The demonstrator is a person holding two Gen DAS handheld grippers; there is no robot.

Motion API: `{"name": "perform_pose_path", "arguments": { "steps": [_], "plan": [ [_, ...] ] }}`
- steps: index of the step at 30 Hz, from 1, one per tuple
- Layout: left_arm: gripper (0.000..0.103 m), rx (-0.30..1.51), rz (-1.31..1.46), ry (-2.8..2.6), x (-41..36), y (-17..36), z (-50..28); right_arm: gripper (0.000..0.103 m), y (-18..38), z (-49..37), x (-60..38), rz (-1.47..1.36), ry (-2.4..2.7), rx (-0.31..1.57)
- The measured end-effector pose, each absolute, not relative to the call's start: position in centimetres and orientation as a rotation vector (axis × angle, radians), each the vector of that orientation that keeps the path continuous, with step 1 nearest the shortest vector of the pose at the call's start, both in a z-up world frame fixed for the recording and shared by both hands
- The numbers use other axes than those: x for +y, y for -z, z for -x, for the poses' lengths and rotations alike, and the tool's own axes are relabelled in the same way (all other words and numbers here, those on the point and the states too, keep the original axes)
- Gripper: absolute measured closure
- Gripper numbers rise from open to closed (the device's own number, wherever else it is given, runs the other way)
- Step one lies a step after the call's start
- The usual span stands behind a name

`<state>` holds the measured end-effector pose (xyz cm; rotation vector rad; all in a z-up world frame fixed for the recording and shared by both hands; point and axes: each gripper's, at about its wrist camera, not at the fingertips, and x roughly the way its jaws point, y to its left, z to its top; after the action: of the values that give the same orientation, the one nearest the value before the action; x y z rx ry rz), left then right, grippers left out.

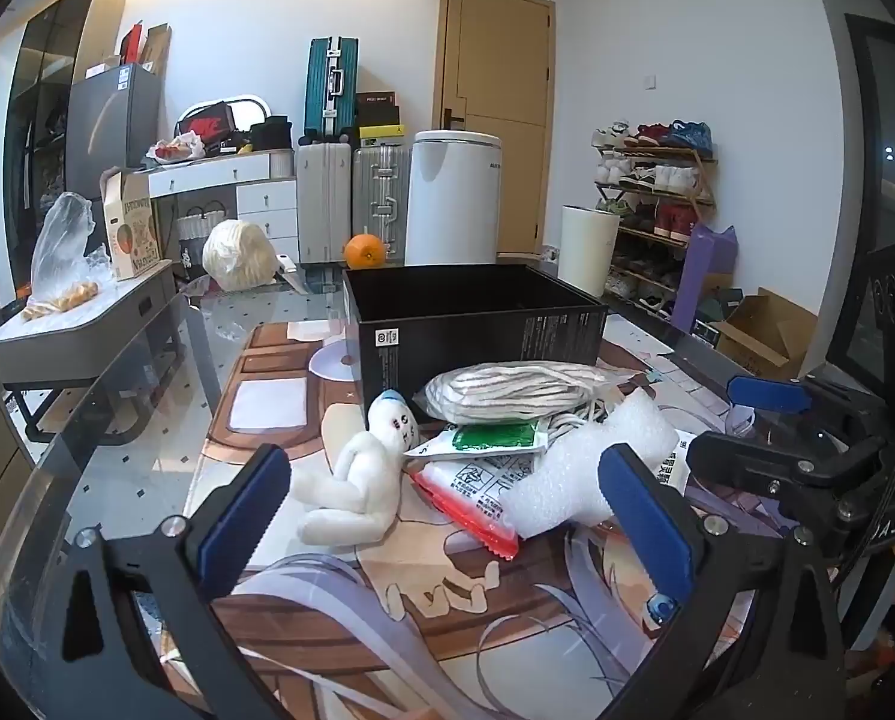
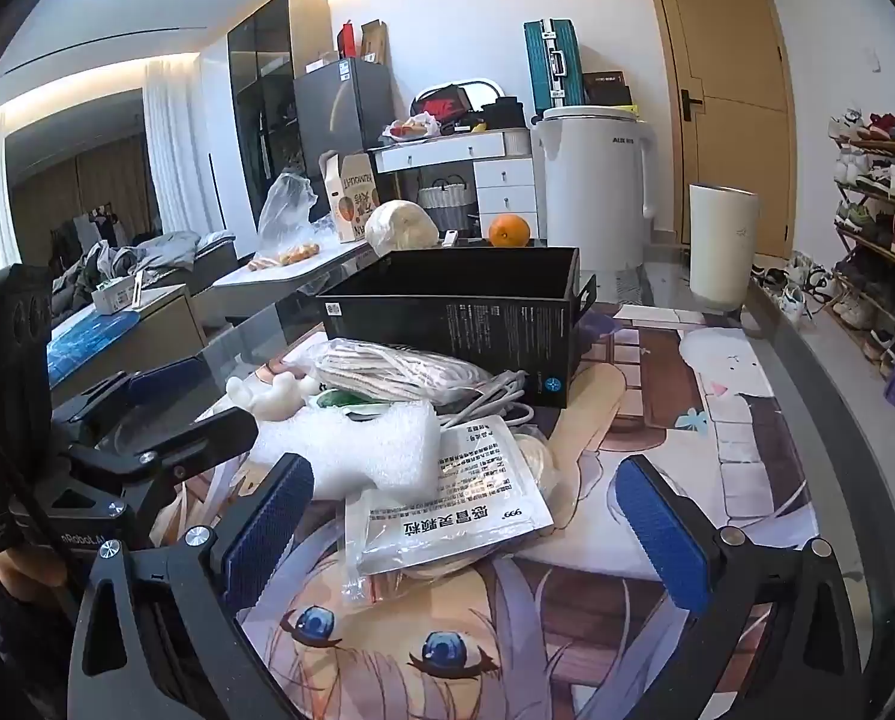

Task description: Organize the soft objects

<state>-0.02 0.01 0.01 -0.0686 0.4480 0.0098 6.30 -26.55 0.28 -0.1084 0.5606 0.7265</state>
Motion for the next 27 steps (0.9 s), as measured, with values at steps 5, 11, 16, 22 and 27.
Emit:
{"name": "perform_pose_path", "arguments": {
  "steps": [5, 11, 16, 22, 27],
  "plan": [
    [0.000, 0.470, 0.098, -0.007, 0.5, 0.2, -0.4, 0.001, -0.4, -6.3, -26.5, 0.104, -0.726, 0.566],
    [0.000, 0.461, 0.119, -0.015, 0.9, 0.1, -0.2, 0.001, -0.2, -6.2, -26.4, 0.106, -0.730, 0.560],
    [0.000, 0.460, 0.120, -0.014, 0.9, 0.2, -0.3, 0.001, 0.0, -6.2, -26.4, 0.106, -0.727, 0.566],
    [0.000, 0.461, 0.118, -0.015, 1.0, 0.2, -0.4, 0.001, -0.1, -6.1, -26.3, 0.108, -0.726, 0.565],
    [0.000, 0.462, 0.113, -0.016, 0.9, 0.3, -0.6, 0.001, -0.1, -6.2, -26.4, 0.110, -0.728, 0.567]
  ]
}}
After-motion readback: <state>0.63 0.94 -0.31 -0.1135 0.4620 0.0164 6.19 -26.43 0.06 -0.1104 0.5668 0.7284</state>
